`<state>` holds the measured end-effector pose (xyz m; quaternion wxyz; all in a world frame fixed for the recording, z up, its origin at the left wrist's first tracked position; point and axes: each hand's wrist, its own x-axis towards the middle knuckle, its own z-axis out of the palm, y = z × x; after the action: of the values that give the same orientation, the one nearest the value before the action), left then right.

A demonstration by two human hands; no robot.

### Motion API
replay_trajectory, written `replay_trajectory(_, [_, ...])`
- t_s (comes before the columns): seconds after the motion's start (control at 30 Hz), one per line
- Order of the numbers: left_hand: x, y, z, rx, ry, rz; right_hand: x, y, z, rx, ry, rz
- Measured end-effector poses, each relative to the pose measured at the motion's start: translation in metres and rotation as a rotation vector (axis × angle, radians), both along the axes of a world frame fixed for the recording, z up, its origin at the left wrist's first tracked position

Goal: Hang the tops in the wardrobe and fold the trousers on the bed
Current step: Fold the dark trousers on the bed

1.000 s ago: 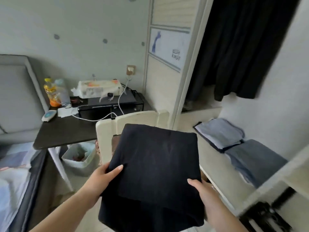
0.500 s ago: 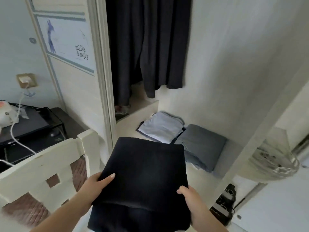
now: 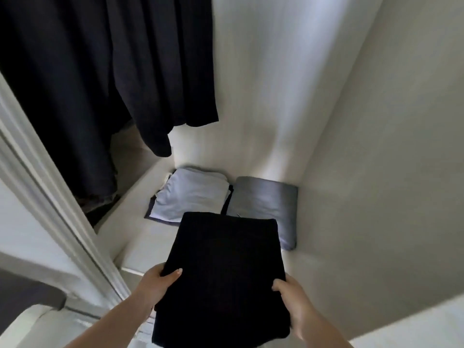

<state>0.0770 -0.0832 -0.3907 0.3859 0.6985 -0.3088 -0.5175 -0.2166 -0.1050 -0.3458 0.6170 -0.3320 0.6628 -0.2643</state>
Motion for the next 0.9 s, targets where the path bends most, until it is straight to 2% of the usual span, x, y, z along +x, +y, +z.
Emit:
replay_trajectory(0.3, [-0.019,-0.135,-0.005,0.012,0.082,-0.244,-0.014,-0.11,-0.018,-0.098,0.167,-0.187])
replay_trajectory(0.53, [-0.04,-0.237,-0.018,0.014,0.126,-0.347,-0.031,-0.209,-0.017,-0.167,0.315,-0.216])
replay_trajectory(0.8, [-0.075,-0.346,-0.066,0.064,0.277,-0.369,-0.057,-0.297,-0.043,-0.134,0.571,-0.245])
replay_trajectory(0.9, [-0.084,-0.365,-0.093,0.06,0.218,-0.403,-0.063,-0.315,-0.058,-0.128,0.688,-0.167])
